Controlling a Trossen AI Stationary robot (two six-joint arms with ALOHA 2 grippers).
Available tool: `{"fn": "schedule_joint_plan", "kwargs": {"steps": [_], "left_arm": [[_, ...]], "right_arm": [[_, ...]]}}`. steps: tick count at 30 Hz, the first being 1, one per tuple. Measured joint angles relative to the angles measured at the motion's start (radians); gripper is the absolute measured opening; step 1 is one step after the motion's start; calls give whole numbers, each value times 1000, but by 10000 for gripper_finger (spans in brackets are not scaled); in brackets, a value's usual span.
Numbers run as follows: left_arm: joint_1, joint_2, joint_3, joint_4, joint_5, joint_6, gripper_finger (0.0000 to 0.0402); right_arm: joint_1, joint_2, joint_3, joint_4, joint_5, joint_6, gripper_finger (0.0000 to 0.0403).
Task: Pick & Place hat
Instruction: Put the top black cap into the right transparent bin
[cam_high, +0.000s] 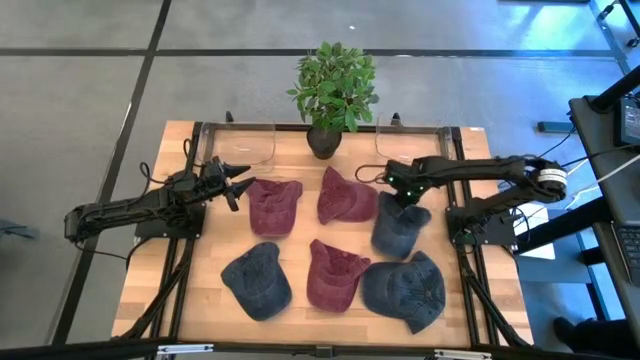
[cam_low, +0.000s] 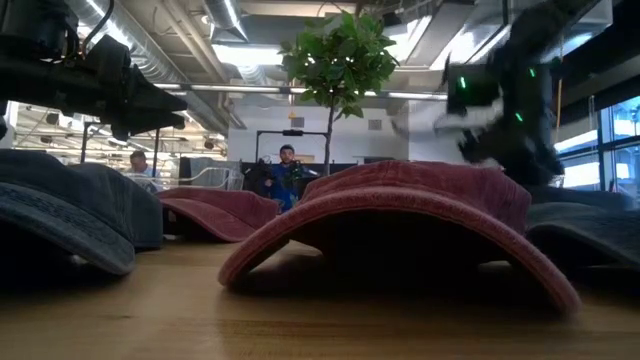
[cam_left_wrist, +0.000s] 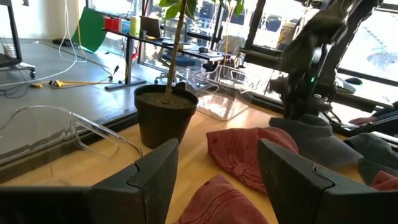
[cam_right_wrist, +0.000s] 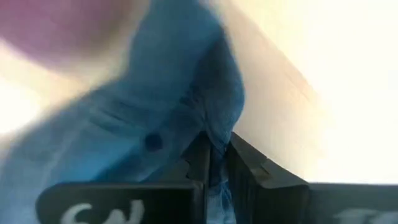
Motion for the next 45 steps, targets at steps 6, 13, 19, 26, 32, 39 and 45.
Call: {"fn": "schedule_joint_plan", "kwargs": {"steps": [6,13,19,26,32,39,45], "left_arm": [[0,0,0,0,1,1,214],[0,0,0,0,2,0,214],[0,0,0,0,3,0,214],[0,0,0,0,3,1,214],[0,0,0,0,0,1,214],[0,0,0,0,0,1,214],[0,0,0,0,0,1,214]], "right_arm": [[0,-129,112,-134,-61,10,37],[0,-264,278,-274,-50,30,37],[-25,-368,418,-272,42,35,37],[-84,-426,568,-268,380,24,37],[-163,-414,602,-253,560,-51,37],[-303,-363,537,-250,576,-55,37],[-418,-315,442,-220,620,-76,37]]}}
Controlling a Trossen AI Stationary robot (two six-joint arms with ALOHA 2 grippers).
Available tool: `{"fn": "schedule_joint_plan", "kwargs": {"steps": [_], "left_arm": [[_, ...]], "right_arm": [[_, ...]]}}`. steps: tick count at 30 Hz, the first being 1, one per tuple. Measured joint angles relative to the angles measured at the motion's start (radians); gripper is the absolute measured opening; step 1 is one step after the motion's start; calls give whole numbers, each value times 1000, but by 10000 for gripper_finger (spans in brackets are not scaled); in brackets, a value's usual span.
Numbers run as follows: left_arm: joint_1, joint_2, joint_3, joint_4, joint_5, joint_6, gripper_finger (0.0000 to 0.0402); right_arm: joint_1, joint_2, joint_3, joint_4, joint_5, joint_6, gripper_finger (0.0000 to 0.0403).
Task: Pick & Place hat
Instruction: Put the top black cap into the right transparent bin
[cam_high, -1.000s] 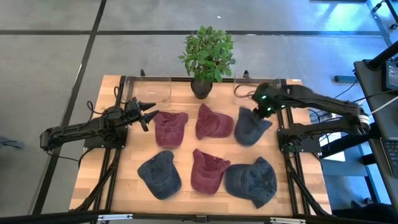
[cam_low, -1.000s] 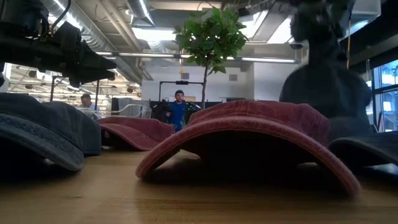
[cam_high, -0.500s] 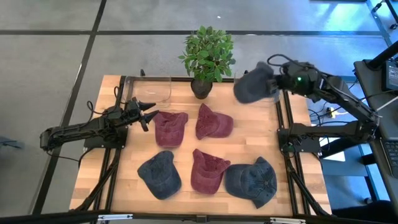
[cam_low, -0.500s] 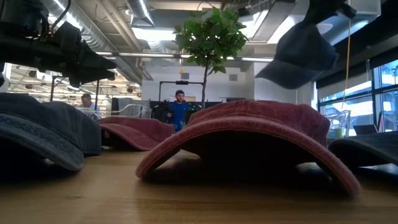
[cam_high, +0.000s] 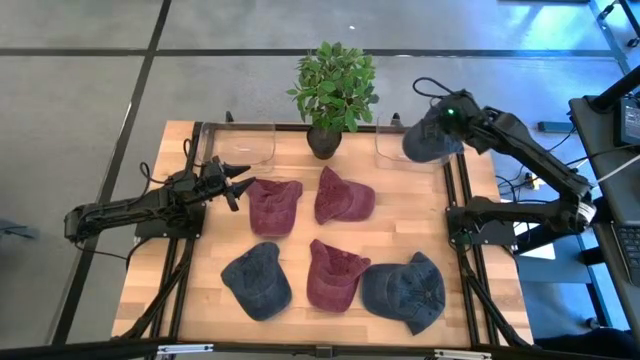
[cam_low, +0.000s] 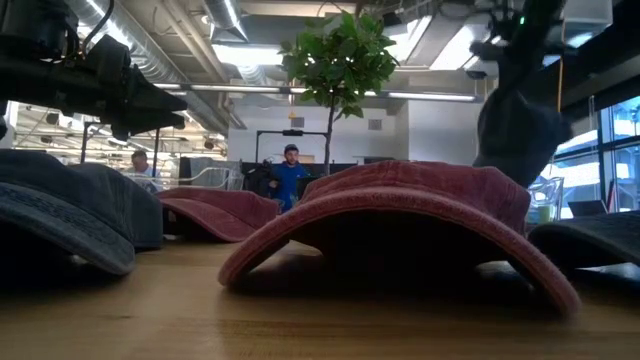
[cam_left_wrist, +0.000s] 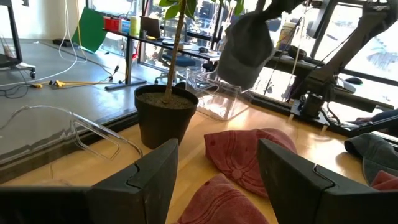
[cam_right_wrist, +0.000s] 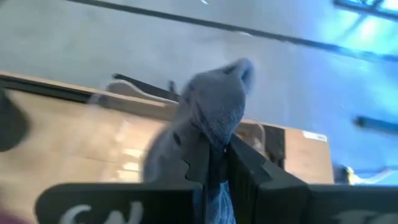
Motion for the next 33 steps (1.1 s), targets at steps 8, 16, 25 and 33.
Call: {"fn": "schedule_joint_plan", "kwargs": {"steps": [8,16,25,33], "left_arm": [[0,0,0,-6,0,0,214],[0,0,0,-6,0,0,214],[0,0,0,-7,0,0,214],[0,0,0,-7,0,0,214]], "right_arm": [[-71,26,-108,31,45,-24,37],[-82,25,-148,62,86,-20,37],[-82,26,-227,154,209,-25,45],[-82,26,-260,181,241,-26,88]]}}
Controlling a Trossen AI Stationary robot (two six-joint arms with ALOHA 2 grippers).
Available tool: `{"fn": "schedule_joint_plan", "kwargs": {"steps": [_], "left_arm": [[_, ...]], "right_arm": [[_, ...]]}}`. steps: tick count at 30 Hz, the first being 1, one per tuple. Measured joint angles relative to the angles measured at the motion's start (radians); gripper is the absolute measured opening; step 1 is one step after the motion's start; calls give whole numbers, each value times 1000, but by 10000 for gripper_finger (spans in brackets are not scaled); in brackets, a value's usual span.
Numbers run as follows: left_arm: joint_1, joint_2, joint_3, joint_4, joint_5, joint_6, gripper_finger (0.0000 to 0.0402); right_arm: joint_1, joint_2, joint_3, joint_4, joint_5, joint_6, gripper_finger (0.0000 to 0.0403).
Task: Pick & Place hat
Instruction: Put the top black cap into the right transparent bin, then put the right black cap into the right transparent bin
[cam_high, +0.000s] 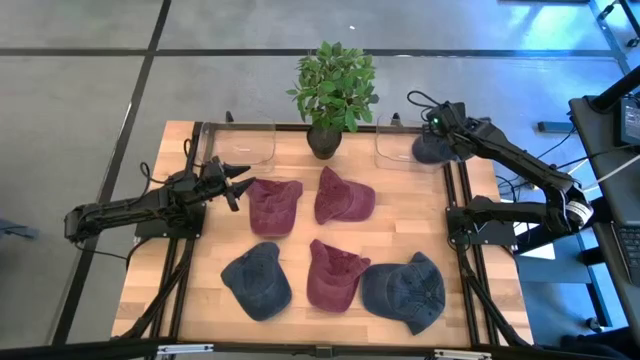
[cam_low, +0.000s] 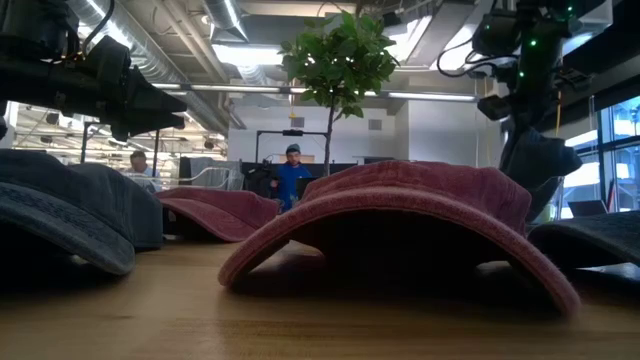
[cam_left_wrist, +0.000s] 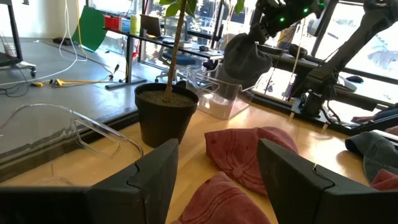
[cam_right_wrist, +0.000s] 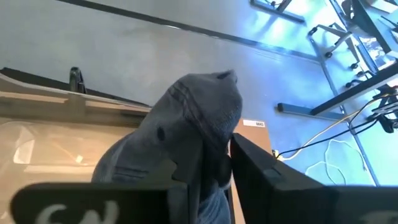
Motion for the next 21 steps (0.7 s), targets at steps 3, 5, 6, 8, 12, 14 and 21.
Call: {"fn": "schedule_joint_plan", "kwargs": {"steps": [3,5,6,8,12,14,21], "left_arm": [[0,0,0,0,0,0,214],[0,0,0,0,0,0,214],[0,0,0,0,0,0,214],[0,0,0,0,0,0,214],[0,0,0,0,0,0,214],[0,0,0,0,0,0,214],[0,0,0,0,0,0,214]], "right_arm": [[0,0,-1,0,4,0,95],[0,0,-1,0,4,0,103],[0,0,-1,1,4,0,108],[0,0,-1,2,4,0,121],[0,0,-1,11,4,1,160],[0,0,4,16,4,0,183],[13,-4,118,-49,-120,34,231]]}}
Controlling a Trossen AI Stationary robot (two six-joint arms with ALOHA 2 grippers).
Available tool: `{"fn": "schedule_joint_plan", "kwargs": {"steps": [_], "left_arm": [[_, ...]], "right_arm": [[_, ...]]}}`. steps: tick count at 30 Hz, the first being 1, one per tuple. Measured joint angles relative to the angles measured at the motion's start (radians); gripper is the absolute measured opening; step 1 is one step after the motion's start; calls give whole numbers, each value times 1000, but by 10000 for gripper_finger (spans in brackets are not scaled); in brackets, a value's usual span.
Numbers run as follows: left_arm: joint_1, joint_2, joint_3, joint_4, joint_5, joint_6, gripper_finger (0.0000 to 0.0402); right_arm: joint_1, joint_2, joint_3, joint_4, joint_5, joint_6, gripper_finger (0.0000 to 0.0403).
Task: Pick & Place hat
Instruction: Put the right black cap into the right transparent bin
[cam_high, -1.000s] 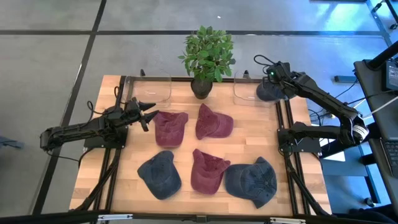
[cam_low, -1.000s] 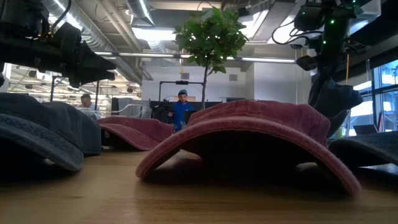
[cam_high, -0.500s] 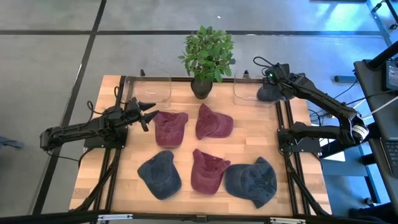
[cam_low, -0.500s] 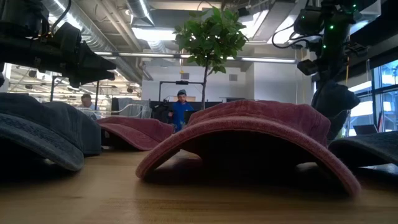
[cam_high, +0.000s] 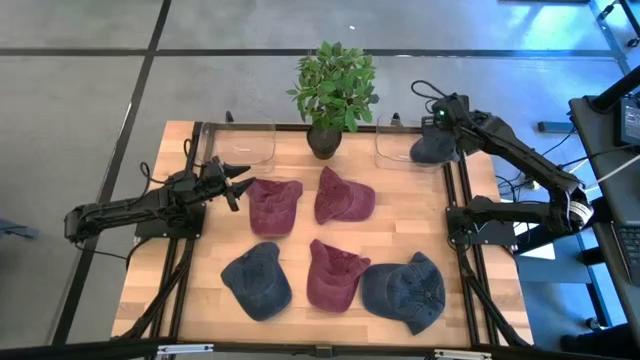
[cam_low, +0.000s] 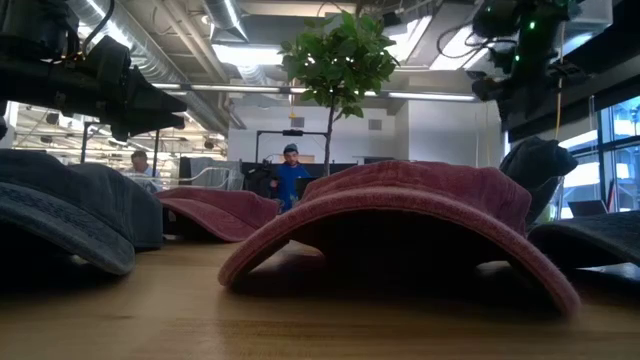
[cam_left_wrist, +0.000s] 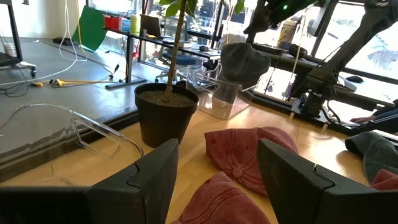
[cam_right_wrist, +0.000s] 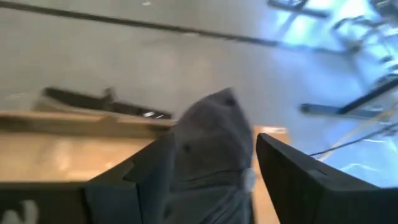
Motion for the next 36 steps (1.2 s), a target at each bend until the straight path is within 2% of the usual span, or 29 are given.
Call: {"fn": "schedule_joint_plan", "kwargs": {"steps": [2,4,7,11,16,25,30,36], "left_arm": [[0,0,0,0,0,0,214],[0,0,0,0,0,0,214],[0,0,0,0,1,0,214],[0,0,0,0,0,0,214],[0,0,0,0,1,-1,214],[0,0,0,0,4,-3,214],[0,0,0,3,4,-3,214],[0,0,0,7,4,-46,214]], "right_arm": [[26,-8,27,-36,-77,-21,233],[68,-20,40,-38,-211,-82,232],[151,-25,43,-16,-403,-79,227],[286,-16,43,-15,-529,10,221],[493,-8,43,-42,-595,179,217],[959,-3,43,-272,-666,772,218],[1244,27,43,-266,-668,1116,218],[1530,130,43,-165,-695,1397,218]]}}
